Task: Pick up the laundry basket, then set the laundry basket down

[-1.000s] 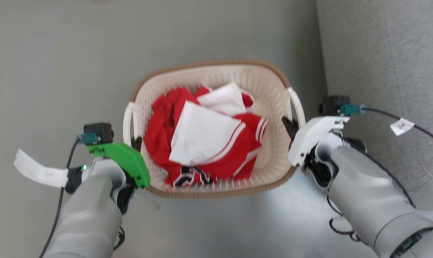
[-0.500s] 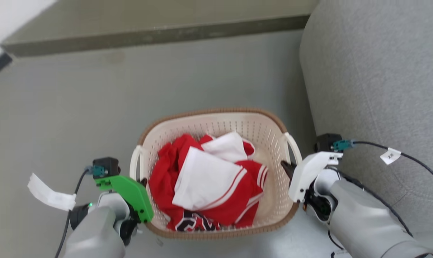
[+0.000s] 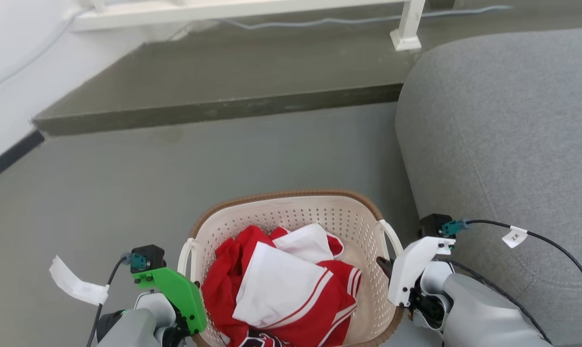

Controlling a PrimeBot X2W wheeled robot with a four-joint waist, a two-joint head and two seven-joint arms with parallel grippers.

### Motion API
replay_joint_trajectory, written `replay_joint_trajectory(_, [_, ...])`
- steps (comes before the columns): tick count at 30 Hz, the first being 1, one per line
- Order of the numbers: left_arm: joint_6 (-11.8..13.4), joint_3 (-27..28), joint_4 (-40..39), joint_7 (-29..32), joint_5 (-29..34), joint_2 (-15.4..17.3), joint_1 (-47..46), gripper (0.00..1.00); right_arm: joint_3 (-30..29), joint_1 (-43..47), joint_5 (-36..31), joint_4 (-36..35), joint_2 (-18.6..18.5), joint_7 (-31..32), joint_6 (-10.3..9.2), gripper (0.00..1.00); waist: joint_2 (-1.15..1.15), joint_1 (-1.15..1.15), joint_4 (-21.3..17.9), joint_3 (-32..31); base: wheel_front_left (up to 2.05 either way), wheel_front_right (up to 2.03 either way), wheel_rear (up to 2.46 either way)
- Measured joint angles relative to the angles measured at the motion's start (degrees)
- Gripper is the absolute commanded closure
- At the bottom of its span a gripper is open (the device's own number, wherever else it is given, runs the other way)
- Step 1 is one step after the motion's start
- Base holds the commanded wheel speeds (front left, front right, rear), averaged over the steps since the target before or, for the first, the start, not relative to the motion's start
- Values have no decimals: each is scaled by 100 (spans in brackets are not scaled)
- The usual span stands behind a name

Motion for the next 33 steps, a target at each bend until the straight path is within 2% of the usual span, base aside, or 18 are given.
replay_joint_trajectory(9, [1, -35, 7, 197, -56, 0, 42, 100, 57, 31, 74, 34, -2, 134, -1, 100, 0, 0, -42, -250, 0, 0, 0])
replay_joint_trajectory(33, [1, -118, -24, 365, -145, 10, 39, 100, 212, 2, 169, 78, -25, 285, -1, 100, 0, 0, 4, -194, 0, 0, 0])
